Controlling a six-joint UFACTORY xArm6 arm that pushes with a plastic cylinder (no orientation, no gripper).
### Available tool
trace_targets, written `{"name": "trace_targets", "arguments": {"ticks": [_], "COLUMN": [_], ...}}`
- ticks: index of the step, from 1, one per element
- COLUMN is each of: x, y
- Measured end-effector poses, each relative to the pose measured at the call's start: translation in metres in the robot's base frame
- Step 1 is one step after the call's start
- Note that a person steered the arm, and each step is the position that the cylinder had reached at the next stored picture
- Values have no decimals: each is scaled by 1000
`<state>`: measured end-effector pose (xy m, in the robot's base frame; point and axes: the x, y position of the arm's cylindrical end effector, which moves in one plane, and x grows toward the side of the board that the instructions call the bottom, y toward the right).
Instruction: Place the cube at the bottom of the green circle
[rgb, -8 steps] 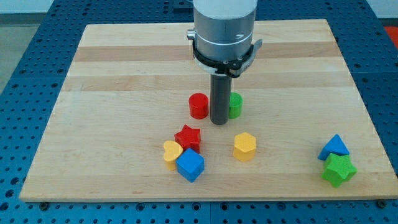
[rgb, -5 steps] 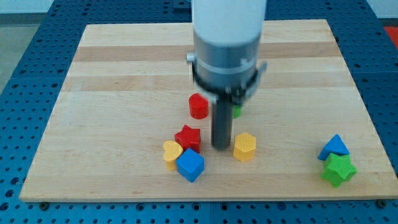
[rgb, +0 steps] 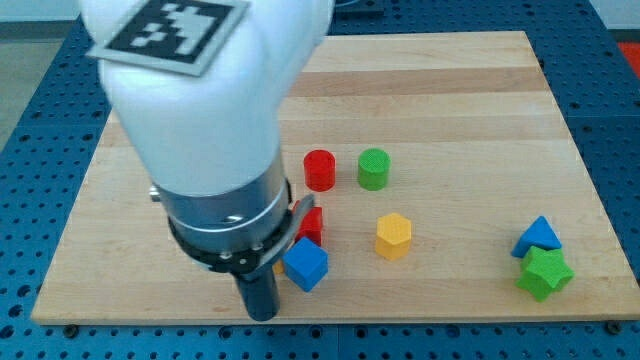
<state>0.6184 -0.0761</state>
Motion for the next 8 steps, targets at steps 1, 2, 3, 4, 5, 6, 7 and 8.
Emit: {"name": "trace_targets", "arguments": {"ticks": [1,2,3,4,5,6,7,8], "x": [0,1,0,0,-13,-89,-95,-95], "y": [0,6,18,19,23,85,91,86]}}
